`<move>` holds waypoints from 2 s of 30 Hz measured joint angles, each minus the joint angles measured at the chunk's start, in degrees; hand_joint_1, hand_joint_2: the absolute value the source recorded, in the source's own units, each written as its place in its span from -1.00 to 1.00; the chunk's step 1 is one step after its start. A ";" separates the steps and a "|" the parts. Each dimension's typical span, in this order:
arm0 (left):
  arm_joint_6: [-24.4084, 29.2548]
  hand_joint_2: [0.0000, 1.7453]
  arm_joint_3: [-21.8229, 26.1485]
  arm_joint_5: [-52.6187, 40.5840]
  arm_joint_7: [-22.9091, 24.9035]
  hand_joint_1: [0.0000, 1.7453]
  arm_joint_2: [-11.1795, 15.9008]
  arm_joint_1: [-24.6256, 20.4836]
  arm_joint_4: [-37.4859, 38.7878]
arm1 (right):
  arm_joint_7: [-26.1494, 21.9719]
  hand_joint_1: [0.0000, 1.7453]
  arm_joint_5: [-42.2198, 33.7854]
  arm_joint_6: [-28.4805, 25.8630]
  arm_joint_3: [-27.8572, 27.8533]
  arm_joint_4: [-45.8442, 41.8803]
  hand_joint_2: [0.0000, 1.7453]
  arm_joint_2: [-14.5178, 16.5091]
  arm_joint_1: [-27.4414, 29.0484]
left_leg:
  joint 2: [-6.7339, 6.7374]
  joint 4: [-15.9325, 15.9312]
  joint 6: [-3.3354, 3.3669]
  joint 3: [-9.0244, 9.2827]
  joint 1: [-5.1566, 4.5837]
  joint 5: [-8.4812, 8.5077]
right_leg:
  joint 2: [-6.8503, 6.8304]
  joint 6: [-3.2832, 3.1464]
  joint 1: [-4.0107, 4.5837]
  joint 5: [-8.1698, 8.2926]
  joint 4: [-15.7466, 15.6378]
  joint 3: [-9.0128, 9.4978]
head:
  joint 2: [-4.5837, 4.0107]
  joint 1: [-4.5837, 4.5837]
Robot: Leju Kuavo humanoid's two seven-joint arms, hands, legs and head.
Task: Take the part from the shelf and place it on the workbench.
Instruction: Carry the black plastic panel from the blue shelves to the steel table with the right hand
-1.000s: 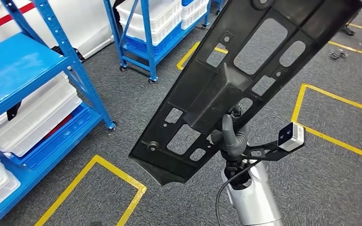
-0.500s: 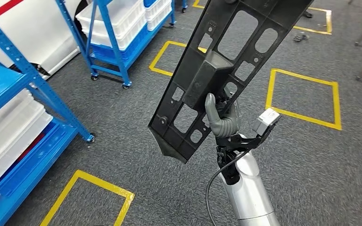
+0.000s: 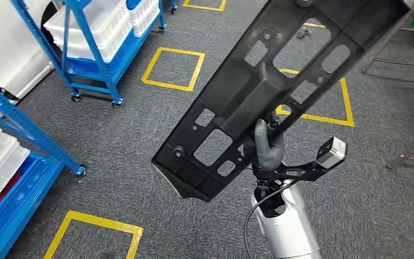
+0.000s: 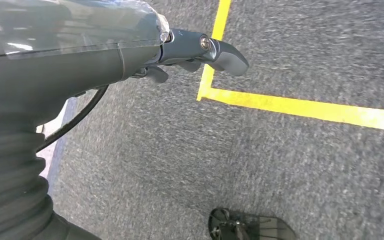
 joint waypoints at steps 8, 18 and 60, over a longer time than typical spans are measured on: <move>1.14 1.00 0.33 2.17 -1.36 -1.00 0.04 -0.35 0.00 | 1.23 1.00 -4.72 5.99 -2.55 -2.43 1.00 -0.61 2.63 | -0.74 3.61 -2.05 -0.71 -0.13 -3.53 | 0.53 -2.53 0.43 1.84 -7.66 3.93 | 0.00 -0.13; -1.64 1.00 1.32 3.55 -3.33 -1.00 0.02 0.23 0.00 | 2.84 1.00 -3.96 7.12 -3.77 -3.90 1.00 -0.62 4.99 | -7.65 2.03 -1.56 -1.88 0.20 0.31 | 7.81 -2.01 0.15 1.52 -6.57 3.73 | 0.00 -0.23; -10.15 1.00 2.04 2.54 -2.40 -1.00 0.42 1.23 0.00 | 0.89 1.00 5.05 10.06 8.76 -19.56 1.00 -1.85 3.45 | -1.23 1.47 0.41 -2.14 0.11 0.51 | 1.26 0.54 -0.10 -5.02 7.22 -2.06 | 0.00 0.21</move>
